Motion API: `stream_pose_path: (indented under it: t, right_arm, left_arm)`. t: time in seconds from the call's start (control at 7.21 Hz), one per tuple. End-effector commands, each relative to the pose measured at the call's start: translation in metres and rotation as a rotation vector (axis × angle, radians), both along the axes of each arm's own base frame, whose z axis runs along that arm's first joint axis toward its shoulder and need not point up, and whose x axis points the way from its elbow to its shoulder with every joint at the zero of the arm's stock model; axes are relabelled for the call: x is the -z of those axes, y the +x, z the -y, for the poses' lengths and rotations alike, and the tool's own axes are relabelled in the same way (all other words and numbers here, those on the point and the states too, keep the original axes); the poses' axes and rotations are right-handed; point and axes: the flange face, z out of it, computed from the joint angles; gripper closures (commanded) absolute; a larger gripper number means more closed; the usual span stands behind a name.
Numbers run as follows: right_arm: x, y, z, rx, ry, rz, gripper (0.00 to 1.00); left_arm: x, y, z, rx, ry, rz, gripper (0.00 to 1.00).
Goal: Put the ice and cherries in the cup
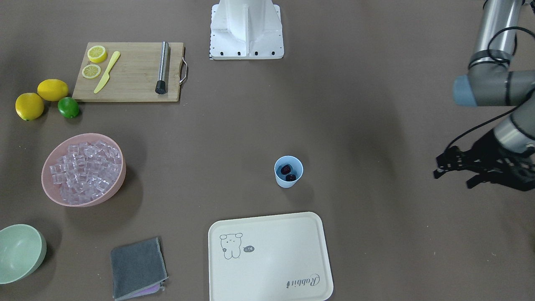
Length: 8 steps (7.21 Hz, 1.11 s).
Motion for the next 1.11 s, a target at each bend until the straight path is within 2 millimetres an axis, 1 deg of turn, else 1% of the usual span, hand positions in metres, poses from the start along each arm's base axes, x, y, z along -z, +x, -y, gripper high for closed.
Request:
stream_pose_path:
  t: [0.0, 0.14, 0.28, 0.42, 0.55, 0.69, 0.83, 0.97]
  right_arm:
    - [0.006, 0.0, 0.004, -0.026, -0.013, -0.001, 0.01]
    - [0.007, 0.0, 0.007, -0.033, -0.018, -0.004, 0.01]
    - [0.012, -0.001, 0.014, -0.059, -0.033, -0.033, 0.01]
    - [0.009, 0.001, 0.015, -0.065, -0.038, -0.081, 0.01]
    - [0.009, 0.001, 0.014, -0.065, -0.038, -0.085, 0.01]
    - [0.008, 0.001, 0.014, -0.065, -0.039, -0.082, 0.01]
    - [0.017, 0.0, 0.014, -0.067, -0.027, -0.069, 0.01]
    - [0.014, -0.001, 0.014, -0.067, -0.033, -0.066, 0.01]
  left_arm:
    - [-0.072, -0.157, -0.028, 0.045, -0.073, -0.055, 0.02]
    - [-0.091, -0.176, -0.036, 0.051, -0.089, -0.034, 0.02]
    - [-0.129, -0.183, -0.059, 0.058, -0.147, -0.027, 0.02]
    - [-0.14, -0.204, -0.079, 0.089, -0.16, -0.036, 0.02]
    - [-0.133, -0.211, -0.095, 0.102, -0.142, -0.034, 0.02]
    - [-0.111, -0.213, -0.093, 0.111, -0.109, -0.039, 0.02]
    - [-0.097, -0.22, -0.087, 0.123, -0.084, -0.042, 0.02]
    - [-0.078, -0.22, -0.073, 0.129, -0.077, -0.04, 0.02]
